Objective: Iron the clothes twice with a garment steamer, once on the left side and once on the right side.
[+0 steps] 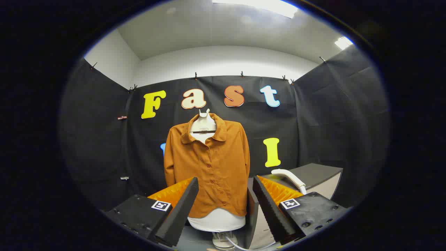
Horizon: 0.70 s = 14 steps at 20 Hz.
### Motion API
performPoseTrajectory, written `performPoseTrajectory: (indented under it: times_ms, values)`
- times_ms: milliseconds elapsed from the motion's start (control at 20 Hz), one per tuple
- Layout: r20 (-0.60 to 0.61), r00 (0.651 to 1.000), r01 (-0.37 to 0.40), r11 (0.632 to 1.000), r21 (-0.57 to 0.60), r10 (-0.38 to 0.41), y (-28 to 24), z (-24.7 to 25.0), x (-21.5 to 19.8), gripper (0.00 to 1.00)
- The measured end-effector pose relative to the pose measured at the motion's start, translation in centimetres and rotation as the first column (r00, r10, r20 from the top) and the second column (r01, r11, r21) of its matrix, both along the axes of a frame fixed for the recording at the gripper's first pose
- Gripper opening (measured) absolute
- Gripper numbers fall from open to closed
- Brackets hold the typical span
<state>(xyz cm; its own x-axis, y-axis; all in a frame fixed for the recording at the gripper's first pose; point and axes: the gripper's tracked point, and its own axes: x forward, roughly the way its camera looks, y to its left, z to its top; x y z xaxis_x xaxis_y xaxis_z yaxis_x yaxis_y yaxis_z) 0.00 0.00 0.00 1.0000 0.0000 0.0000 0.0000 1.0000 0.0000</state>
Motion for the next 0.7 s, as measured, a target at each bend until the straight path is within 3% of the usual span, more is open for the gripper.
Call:
performPoseTrajectory:
  times_ms: [700]
  values:
    - [-0.003,1.000,0.006,1.000,-0.024,-0.006,0.13,0.07,-0.30,0.98]
